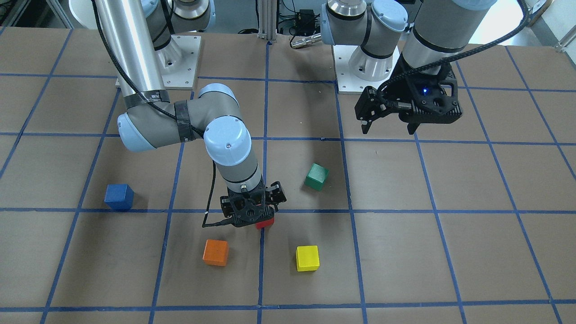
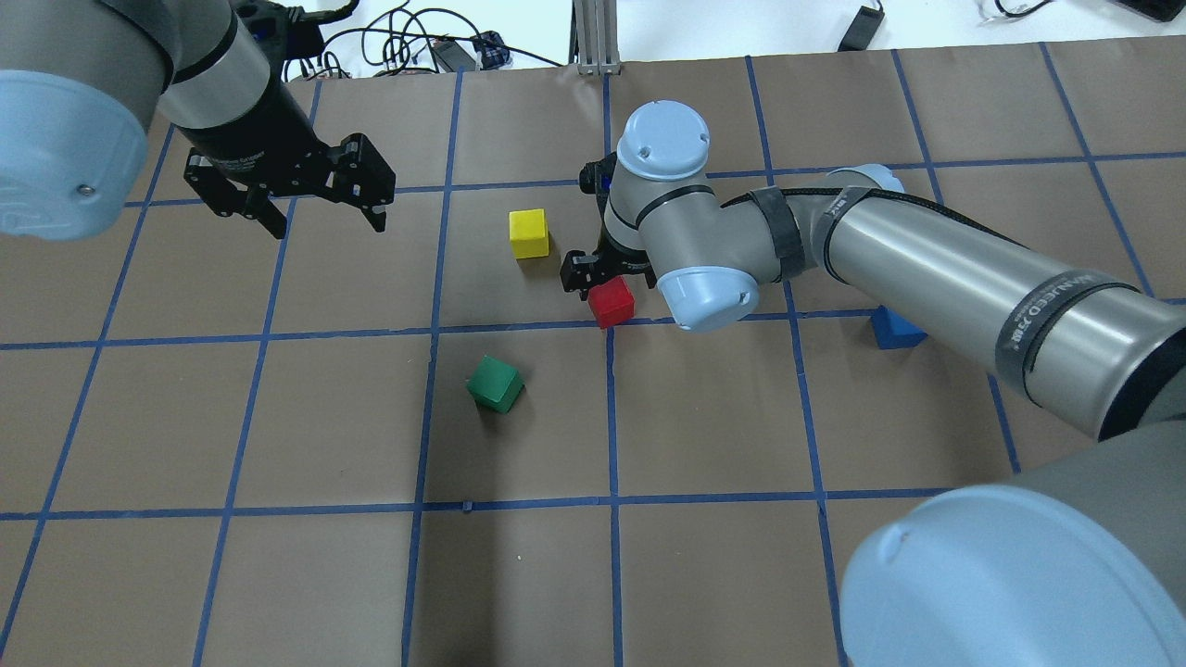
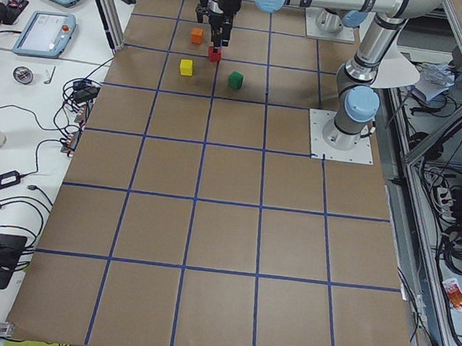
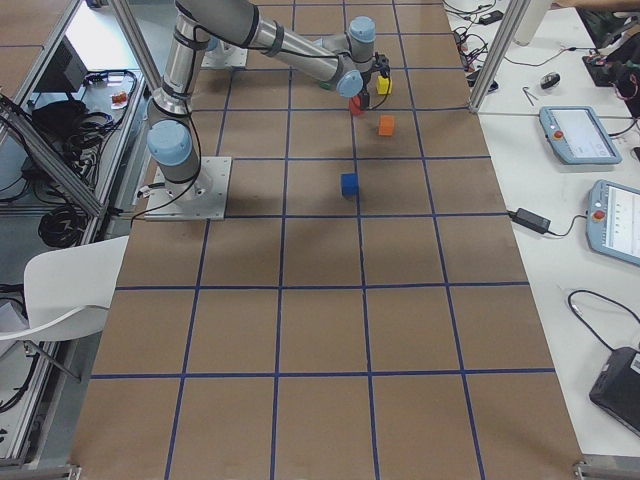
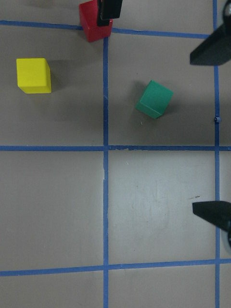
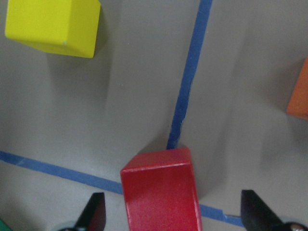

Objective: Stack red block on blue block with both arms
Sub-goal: 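Lower the right gripper and grasp the red block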

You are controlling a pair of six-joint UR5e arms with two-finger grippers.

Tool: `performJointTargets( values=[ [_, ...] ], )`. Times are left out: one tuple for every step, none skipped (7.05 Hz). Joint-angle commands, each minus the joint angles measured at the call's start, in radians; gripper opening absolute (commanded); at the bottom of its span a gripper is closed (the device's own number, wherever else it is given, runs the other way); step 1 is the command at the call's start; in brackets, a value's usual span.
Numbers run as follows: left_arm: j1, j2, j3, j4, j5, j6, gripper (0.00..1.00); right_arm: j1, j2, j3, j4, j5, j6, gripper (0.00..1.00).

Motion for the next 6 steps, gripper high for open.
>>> performJointTargets(
  values=[
    [0.0, 0.0, 0.0, 0.0, 0.0, 0.0, 1.0, 0.0, 0.023, 0.002, -0.021, 0.001, 0.0, 1.0],
    [0.0, 0.0, 0.0, 0.0, 0.0, 0.0, 1.0, 0.0, 0.025, 0.002, -0.04, 0.001, 0.0, 0.72],
    [0.0, 0.0, 0.0, 0.0, 0.0, 0.0, 1.0, 0.0, 0.023, 0.001, -0.041, 0.039, 0.0, 0.25],
    [0.0, 0.0, 0.0, 0.0, -0.001, 0.0, 1.0, 0.0, 0.022, -0.002, -0.042, 0.077, 0.002, 0.0],
    [0.0, 0.0, 0.0, 0.002, 0.0, 0.002, 1.0, 0.0, 0.017, -0.003, -0.035, 0.076, 0.0, 0.0],
    [0.0, 0.0, 0.0, 0.0, 0.0, 0.002, 1.0, -0.002, 0.01, -0.006, -0.028, 0.07, 0.0, 0.0]
  ],
)
